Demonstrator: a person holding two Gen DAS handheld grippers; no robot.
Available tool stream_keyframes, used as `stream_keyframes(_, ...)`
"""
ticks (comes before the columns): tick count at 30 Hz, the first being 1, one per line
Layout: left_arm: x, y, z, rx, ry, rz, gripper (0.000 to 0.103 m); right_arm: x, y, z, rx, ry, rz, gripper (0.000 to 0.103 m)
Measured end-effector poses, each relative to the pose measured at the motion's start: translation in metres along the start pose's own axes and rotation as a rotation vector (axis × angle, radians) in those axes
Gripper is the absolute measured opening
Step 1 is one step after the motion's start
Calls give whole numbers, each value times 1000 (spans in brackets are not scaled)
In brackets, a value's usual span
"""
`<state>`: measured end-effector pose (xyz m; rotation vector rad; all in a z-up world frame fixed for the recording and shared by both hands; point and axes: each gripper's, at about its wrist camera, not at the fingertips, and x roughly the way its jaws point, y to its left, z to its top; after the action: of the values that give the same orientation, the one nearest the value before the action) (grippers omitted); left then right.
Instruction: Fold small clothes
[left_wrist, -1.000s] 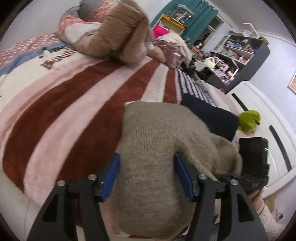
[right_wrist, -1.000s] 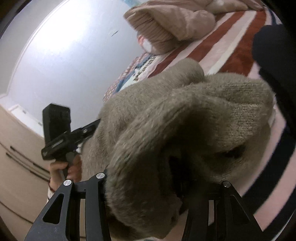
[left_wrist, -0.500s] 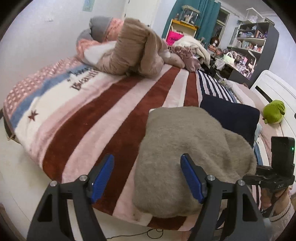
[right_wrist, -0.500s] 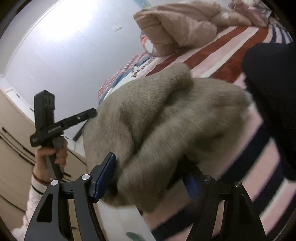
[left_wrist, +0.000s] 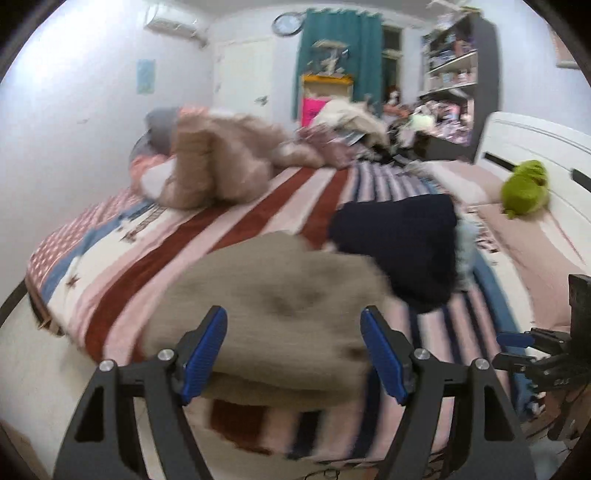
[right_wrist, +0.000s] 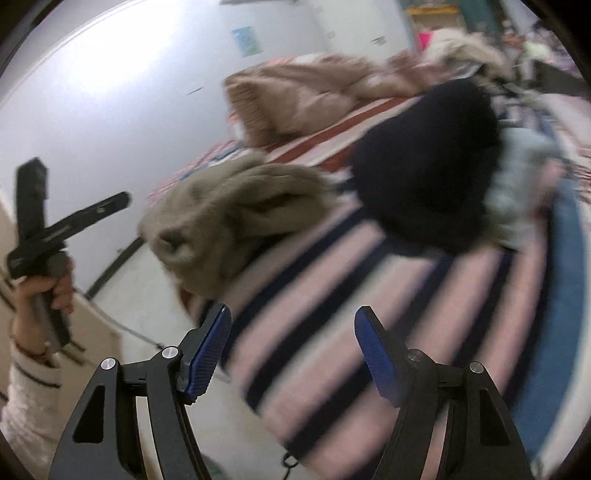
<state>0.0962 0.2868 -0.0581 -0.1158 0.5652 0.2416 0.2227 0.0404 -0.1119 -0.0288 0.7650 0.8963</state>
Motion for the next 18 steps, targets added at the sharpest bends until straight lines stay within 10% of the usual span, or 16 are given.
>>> stream_keyframes(12, -89, -216, -29, 141, -327, -157, 95, -174, -68, -82, -6, -237, -418, 67)
stream_keyframes(18, -135, -256, -43, 158, -438, -163, 102, -246, -54, -112, -51, -419, -526, 99)
